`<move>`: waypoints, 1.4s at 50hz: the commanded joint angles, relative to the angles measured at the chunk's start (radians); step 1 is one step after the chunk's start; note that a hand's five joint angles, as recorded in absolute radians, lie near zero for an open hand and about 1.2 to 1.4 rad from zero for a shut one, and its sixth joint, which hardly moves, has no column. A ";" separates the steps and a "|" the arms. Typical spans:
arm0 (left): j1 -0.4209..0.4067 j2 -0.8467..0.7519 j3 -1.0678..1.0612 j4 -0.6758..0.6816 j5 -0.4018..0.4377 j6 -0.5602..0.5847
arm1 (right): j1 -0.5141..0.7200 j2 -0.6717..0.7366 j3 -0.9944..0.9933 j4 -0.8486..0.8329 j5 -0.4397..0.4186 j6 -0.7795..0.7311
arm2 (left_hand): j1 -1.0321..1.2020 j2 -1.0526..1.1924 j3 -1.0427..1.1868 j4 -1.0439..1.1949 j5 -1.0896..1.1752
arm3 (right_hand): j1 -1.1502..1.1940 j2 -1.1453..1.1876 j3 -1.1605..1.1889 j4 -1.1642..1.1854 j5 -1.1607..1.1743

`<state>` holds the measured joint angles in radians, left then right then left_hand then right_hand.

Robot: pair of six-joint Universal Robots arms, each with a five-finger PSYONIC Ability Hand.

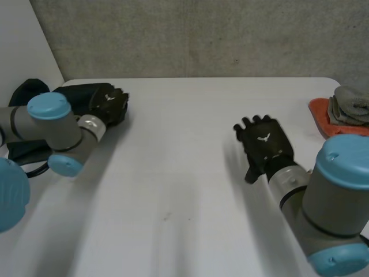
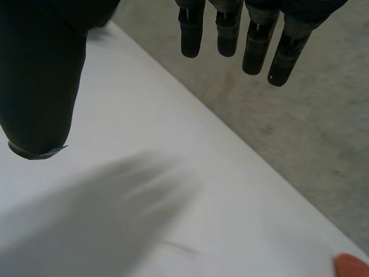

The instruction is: Fold the laundry.

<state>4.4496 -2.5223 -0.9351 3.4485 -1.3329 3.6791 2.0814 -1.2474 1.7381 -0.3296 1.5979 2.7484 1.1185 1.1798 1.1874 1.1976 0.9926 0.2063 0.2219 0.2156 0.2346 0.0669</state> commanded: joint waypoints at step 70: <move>0.137 0.171 -0.218 -0.206 0.149 -0.103 | -0.129 0.000 0.173 0.106 -0.128 -0.136 | -0.937 -0.999 -1.006 -1.016 -0.986 | 1.173 1.158 1.164 1.145 1.138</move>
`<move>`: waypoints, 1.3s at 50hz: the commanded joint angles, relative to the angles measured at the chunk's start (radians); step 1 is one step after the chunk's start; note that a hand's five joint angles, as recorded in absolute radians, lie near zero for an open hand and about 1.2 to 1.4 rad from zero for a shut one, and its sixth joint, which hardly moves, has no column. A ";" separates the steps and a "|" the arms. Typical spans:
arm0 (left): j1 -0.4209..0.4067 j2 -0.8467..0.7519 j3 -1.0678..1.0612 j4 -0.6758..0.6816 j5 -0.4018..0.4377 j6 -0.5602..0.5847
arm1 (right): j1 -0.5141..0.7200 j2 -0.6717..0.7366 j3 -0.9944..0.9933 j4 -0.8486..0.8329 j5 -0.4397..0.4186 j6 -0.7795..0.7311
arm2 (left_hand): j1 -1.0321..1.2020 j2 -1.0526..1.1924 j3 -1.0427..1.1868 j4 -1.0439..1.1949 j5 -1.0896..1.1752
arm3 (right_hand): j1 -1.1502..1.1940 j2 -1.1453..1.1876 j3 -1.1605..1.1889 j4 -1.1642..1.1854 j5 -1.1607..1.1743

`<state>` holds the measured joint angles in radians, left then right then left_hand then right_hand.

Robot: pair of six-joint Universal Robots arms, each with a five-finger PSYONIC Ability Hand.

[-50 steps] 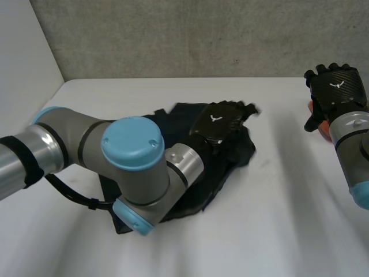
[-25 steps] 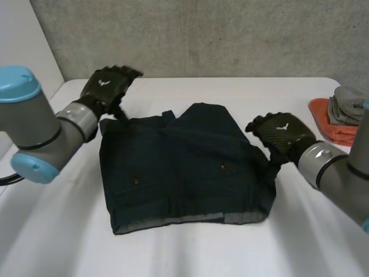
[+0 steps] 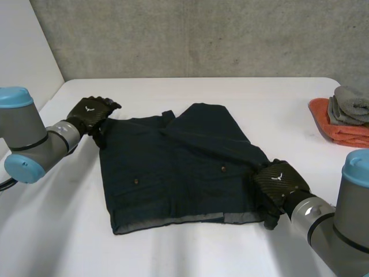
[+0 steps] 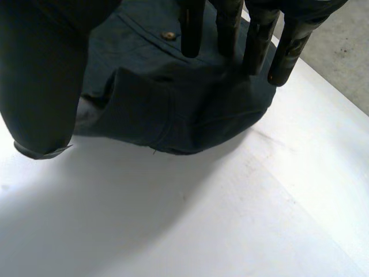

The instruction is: Fold the laundry.

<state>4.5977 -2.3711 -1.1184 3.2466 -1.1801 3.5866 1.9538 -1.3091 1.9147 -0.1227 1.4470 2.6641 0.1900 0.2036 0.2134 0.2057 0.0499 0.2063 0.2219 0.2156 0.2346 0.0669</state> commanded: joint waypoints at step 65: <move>-0.053 0.113 -0.265 0.001 -0.003 0.149 | 0.040 0.076 -0.178 0.129 -0.008 0.212 | 0.194 0.180 0.170 0.178 0.159 | 0.078 0.063 0.069 0.050 0.043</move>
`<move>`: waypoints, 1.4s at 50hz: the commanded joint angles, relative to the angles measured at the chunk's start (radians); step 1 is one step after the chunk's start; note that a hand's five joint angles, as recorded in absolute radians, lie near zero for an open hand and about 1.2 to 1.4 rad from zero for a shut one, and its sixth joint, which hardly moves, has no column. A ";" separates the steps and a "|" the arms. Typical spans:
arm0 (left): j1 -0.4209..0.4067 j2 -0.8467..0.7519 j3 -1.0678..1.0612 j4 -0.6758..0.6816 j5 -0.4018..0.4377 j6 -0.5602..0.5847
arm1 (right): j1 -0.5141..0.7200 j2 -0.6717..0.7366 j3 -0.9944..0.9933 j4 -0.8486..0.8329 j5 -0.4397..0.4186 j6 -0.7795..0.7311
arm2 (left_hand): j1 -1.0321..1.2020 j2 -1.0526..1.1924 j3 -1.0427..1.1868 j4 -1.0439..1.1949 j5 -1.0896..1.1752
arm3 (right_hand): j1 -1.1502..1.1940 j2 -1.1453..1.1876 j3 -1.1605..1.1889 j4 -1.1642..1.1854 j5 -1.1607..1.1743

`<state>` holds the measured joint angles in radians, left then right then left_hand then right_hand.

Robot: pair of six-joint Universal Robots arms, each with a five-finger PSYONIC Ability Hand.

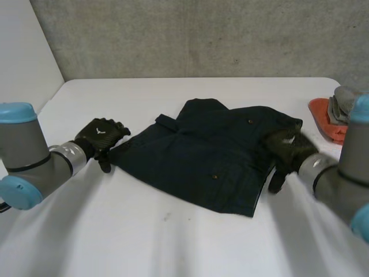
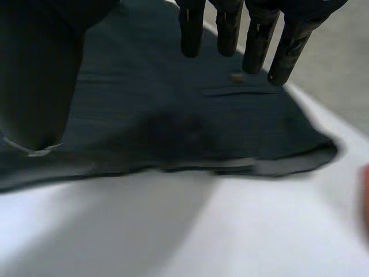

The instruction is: Fold the laundry.

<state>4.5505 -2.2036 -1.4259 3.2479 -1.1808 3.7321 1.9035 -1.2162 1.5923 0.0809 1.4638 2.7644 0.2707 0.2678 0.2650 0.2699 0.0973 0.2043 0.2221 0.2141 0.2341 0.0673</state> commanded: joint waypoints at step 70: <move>-0.116 0.929 0.111 0.001 -0.215 -0.400 | 0.152 -0.355 -0.612 0.207 0.033 -0.118 | 1.126 1.128 1.131 1.126 1.124 | 1.192 1.174 1.182 1.162 1.154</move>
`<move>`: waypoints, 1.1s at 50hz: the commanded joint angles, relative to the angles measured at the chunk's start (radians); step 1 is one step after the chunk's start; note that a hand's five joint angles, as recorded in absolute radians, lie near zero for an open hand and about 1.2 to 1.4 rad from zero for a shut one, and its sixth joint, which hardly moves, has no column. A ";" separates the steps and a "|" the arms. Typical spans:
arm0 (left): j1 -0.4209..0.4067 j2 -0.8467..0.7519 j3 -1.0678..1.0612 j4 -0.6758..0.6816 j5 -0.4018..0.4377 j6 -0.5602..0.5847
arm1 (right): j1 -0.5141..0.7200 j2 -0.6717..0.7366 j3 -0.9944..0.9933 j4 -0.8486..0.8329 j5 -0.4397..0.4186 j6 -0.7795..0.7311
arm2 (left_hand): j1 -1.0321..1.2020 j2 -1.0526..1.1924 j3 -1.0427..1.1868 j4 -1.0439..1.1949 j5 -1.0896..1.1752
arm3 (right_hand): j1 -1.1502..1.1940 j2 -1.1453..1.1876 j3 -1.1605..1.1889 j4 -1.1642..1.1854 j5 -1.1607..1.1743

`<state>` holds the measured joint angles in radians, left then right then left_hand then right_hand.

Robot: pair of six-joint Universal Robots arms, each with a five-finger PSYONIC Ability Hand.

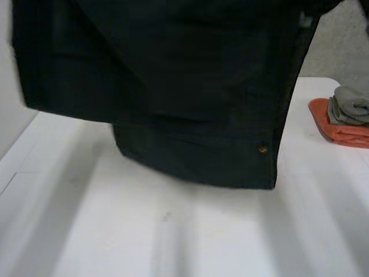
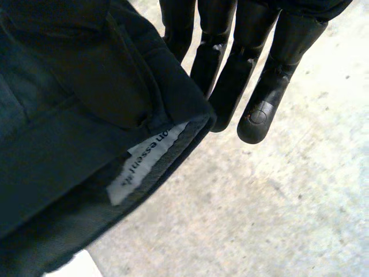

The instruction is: Fold the laundry.

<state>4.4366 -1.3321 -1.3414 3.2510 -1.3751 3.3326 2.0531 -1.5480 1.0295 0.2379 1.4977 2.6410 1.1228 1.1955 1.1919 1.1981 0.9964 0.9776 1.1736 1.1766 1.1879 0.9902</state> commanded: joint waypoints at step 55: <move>-0.101 -0.444 -0.346 0.024 -0.107 0.111 | -0.168 0.405 0.230 -0.032 -0.036 -0.099 | -0.865 -0.938 -0.934 -0.941 -0.913 | -0.803 -0.999 -1.002 -1.013 -0.990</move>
<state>4.3536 -1.9356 -1.4247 3.3740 -1.4901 3.4446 1.9355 -0.9931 0.9762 0.2101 1.5894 2.6116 0.1902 0.2014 0.2089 0.2019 0.0455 0.2041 0.2210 0.2147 0.2339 0.0671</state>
